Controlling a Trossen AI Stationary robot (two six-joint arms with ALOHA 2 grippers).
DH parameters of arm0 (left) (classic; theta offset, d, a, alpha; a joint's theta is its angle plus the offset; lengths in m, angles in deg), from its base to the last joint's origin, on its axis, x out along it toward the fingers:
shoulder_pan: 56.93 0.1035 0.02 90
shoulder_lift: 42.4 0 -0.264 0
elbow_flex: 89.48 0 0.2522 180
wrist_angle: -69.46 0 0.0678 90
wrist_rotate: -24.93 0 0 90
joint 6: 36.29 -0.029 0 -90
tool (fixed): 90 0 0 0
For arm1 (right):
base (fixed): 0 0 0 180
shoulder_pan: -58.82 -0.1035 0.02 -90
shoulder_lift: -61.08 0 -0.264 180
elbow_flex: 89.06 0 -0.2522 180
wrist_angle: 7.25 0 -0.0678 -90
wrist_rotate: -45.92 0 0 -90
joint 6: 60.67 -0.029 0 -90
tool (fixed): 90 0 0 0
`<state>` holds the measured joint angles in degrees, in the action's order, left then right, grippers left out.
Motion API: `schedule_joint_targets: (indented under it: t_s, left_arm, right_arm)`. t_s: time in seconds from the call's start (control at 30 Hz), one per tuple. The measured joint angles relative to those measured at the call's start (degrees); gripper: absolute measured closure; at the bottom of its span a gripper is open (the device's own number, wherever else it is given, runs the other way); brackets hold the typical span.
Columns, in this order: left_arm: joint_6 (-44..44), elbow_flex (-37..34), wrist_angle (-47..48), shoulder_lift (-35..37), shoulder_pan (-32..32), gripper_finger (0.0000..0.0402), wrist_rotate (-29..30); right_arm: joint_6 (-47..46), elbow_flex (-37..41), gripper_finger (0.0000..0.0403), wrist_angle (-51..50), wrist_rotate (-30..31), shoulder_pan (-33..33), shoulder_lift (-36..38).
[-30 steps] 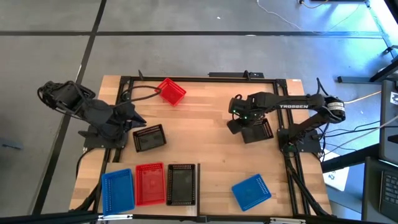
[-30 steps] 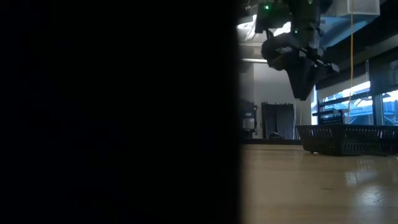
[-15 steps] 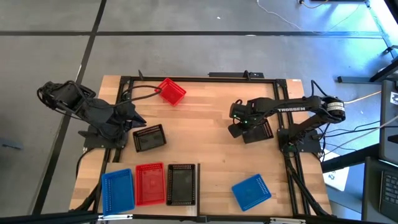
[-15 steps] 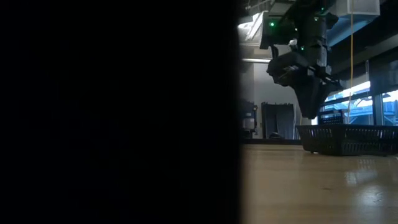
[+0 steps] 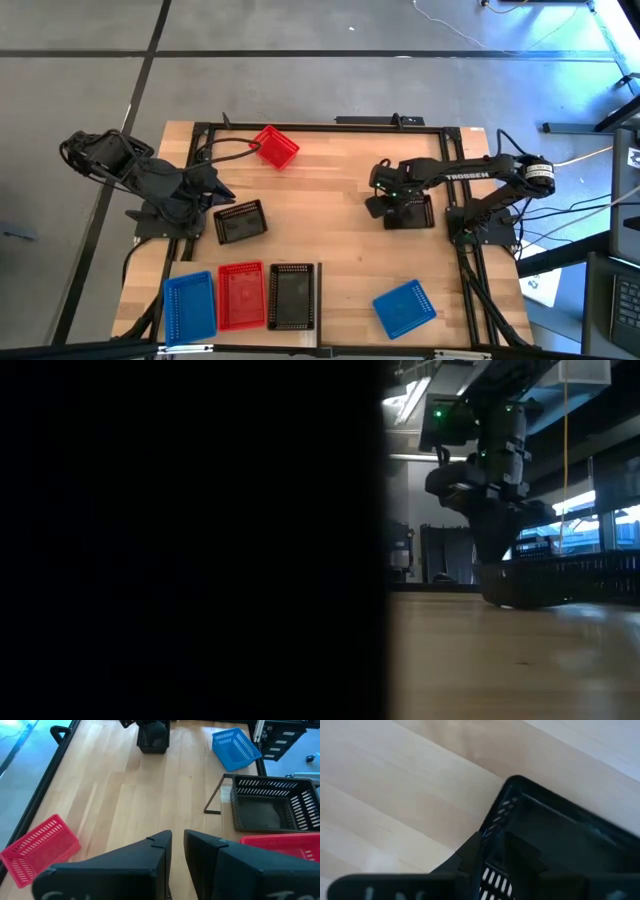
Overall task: Stack baskets on shelf by color
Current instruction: Stack the right black bin on top of the other black bin on the shelf
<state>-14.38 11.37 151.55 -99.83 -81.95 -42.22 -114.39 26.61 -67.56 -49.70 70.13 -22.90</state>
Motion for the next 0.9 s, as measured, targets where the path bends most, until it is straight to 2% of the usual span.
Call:
schedule_joint_targets:
  t_s: [0.2, 0.9]
  left_arm:
    - [0.0, 0.0, 0.0, 0.0, 0.0, 0.036, -0.02]
    - [0.07, 0.0, 0.0, 0.0, 0.0, 0.036, -0.04]
  right_arm:
    - [0.04, 0.63, 0.0324, 2.69, 0.0, 0.09, 0.0]
    - [-6.23, -1.83, 0.0324, 1.25, -0.11, 0.96, -0.28]
